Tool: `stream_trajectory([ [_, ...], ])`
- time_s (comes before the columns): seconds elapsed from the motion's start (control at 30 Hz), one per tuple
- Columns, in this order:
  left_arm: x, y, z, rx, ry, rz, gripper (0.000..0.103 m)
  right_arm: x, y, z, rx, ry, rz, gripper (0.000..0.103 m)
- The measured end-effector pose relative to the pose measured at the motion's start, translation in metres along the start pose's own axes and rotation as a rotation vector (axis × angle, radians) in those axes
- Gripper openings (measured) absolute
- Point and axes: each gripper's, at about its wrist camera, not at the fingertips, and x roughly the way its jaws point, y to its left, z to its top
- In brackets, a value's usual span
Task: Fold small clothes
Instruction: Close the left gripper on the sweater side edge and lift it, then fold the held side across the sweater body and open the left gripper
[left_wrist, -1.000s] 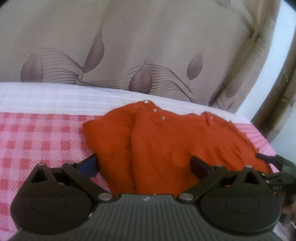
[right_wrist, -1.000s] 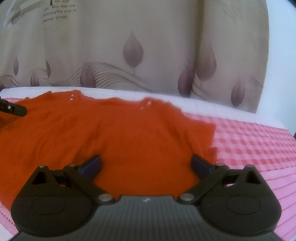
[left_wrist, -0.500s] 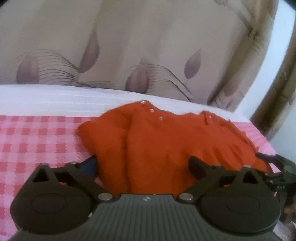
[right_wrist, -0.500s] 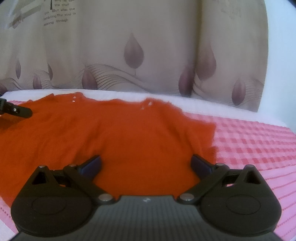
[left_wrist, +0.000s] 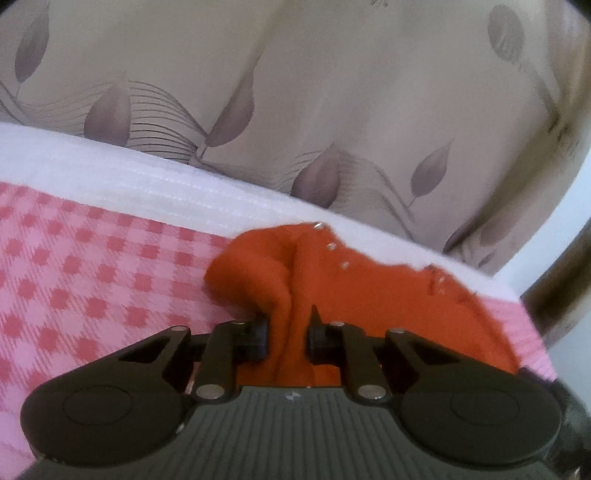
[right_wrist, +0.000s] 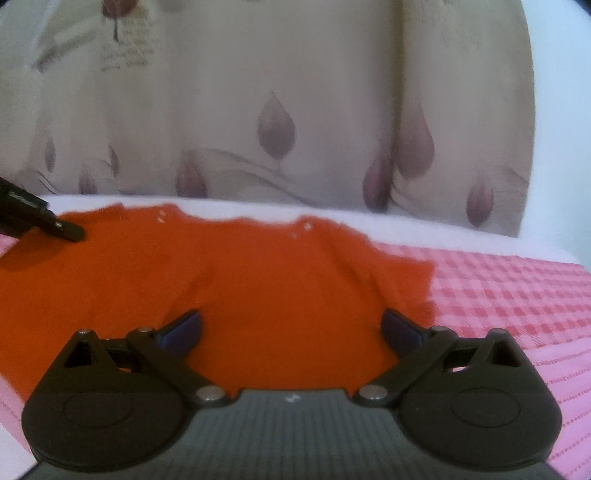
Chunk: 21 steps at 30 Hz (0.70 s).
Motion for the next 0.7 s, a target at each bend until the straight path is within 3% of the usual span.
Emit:
stream_trajectory([
  [0.23, -0.007, -0.024, 0.009, -0.047, -0.013, 0.021, 0.018, -0.006, -0.007, 0.000, 0.044, -0.032, 0.038, 0.103],
  [0.47, -0.012, -0.065, 0.014, -0.027, 0.000, 0.043, 0.018, -0.007, -0.007, -0.001, 0.042, -0.011, 0.105, 0.103],
  [0.7, -0.005, -0.114, 0.009, -0.029, 0.037, -0.009, 0.017, -0.009, -0.006, -0.002, 0.047, -0.013, 0.136, 0.103],
])
